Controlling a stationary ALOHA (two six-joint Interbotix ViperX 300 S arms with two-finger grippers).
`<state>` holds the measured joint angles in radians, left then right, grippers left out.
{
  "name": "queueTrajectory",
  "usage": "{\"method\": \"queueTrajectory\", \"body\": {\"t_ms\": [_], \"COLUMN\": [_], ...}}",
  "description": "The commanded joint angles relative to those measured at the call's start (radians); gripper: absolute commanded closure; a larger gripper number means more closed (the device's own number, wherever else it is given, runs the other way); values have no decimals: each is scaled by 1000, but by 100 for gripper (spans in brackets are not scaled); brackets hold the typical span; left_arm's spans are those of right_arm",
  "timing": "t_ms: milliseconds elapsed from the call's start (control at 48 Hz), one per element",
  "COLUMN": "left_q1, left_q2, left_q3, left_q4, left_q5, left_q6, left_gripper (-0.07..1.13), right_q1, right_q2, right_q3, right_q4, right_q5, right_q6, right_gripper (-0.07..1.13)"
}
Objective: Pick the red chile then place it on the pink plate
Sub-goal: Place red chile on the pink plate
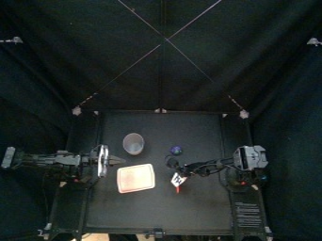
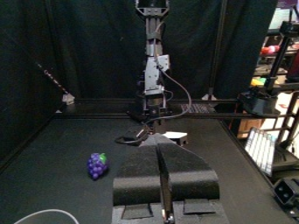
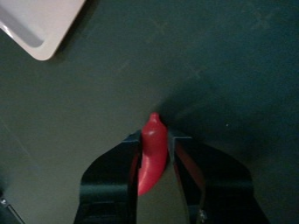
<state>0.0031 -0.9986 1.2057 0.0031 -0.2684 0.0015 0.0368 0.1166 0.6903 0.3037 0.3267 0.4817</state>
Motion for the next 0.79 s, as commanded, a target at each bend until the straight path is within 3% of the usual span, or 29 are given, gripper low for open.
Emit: {"method": "queueTrajectory", "body": {"t_ms": [21, 312, 792], "left_q1": [0, 2, 2], "left_q2": [3, 3, -3], "left_q3": [-12, -12, -8], "left_q4": [0, 2, 2], "left_q5": [-5, -5, -5], "left_q6": [2, 3, 3], "left_gripper": [109, 109, 109], "right_q1": [6, -15, -5], "right_q2": [-29, 3, 376], "right_q3": [-23, -334, -853], "right_q4": [-8, -175, -416], "right_q5": [6, 20, 242], "right_q6": [-3, -8, -17], "right_gripper": [45, 45, 45]}}
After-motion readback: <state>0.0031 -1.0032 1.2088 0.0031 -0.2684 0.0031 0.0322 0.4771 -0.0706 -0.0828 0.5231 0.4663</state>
